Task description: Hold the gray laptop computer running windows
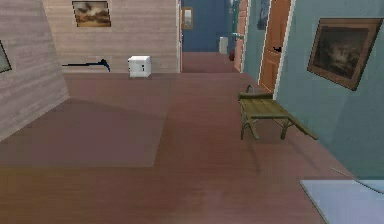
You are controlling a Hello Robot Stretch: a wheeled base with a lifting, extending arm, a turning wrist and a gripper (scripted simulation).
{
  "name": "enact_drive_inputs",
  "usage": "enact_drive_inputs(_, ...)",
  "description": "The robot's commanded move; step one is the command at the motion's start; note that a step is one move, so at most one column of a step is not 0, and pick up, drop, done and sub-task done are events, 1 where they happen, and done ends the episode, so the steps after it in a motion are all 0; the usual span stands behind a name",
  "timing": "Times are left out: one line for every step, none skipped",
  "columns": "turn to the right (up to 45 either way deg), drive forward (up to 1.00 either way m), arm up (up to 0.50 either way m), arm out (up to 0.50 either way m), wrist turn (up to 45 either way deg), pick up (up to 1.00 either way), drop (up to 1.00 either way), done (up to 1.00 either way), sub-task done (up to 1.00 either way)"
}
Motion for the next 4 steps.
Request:
enact_drive_inputs(0.0, 0.0, 0.5, 0.0, 0.0, 0.0, 0.0, 0.0, 0.0)
enact_drive_inputs(0.0, 0.0, 0.36, 0.0, 0.0, 0.0, 0.0, 0.0, 0.0)
enact_drive_inputs(0.0, 0.0, 0.0, 0.46, 0.0, 0.0, 0.0, 0.0, 0.0)
enact_drive_inputs(0.0, 0.0, 0.0, 0.0, 45.0, 0.0, 0.0, 0.0, 0.0)
